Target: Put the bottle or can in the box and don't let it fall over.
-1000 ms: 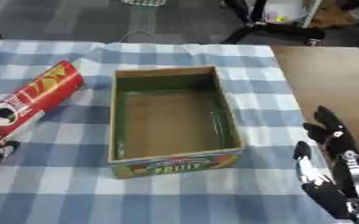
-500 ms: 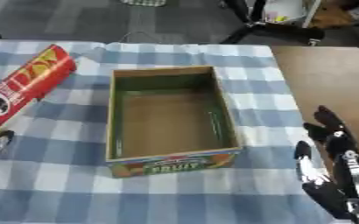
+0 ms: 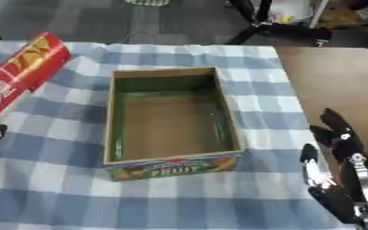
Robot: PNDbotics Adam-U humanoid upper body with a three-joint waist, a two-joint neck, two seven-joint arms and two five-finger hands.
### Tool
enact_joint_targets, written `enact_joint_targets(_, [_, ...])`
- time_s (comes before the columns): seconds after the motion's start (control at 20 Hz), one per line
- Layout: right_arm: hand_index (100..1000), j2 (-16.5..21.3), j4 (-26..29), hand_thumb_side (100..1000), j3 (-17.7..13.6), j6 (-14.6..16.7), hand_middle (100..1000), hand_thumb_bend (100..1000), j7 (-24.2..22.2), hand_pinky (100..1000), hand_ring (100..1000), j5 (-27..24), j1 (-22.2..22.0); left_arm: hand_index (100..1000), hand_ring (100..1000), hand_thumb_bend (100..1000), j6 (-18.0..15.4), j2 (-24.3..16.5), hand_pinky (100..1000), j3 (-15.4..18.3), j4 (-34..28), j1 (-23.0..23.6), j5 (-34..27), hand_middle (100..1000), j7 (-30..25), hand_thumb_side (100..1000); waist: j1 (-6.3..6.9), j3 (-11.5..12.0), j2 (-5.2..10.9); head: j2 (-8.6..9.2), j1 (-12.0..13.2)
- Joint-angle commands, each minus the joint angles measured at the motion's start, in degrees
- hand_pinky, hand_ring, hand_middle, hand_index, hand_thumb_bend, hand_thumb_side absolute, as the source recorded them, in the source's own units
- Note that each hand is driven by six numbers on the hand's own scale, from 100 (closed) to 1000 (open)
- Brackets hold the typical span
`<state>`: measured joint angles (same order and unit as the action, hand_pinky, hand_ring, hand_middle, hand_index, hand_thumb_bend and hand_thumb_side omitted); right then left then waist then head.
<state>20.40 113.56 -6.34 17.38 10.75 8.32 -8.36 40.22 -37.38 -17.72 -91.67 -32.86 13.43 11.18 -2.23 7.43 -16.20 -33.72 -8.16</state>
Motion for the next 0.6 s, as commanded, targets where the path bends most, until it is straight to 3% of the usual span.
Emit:
enact_joint_targets(0.05, [934,1.2,1.0,478,-0.7,-0.2,1000,100,0.0,868,861,-0.2,0.0,632,479,100,0.8,-2.5,510,1.5,-1.5,-1.2,0.0,537,-1.1,100,0.29,0.0,1.07,0.0,-0.1])
enact_joint_targets(0.4, [934,1.2,1.0,478,-0.7,-0.3,1000,100,0.0,868,861,-0.3,0.1,619,491,100,2.5,-2.6,519,1.9,-2.0,-1.4,0.4,535,-1.0,100,0.29,0.0,1.06,0.08,-0.2])
enact_joint_targets(0.6, [934,1.3,1.0,478,-0.7,-0.3,1000,100,0.0,868,861,-0.4,0.2,623,580,100,3.4,-2.7,585,2.1,-2.3,-1.5,-0.1,540,-1.3,100,0.33,0.1,1.1,0.07,-0.2])
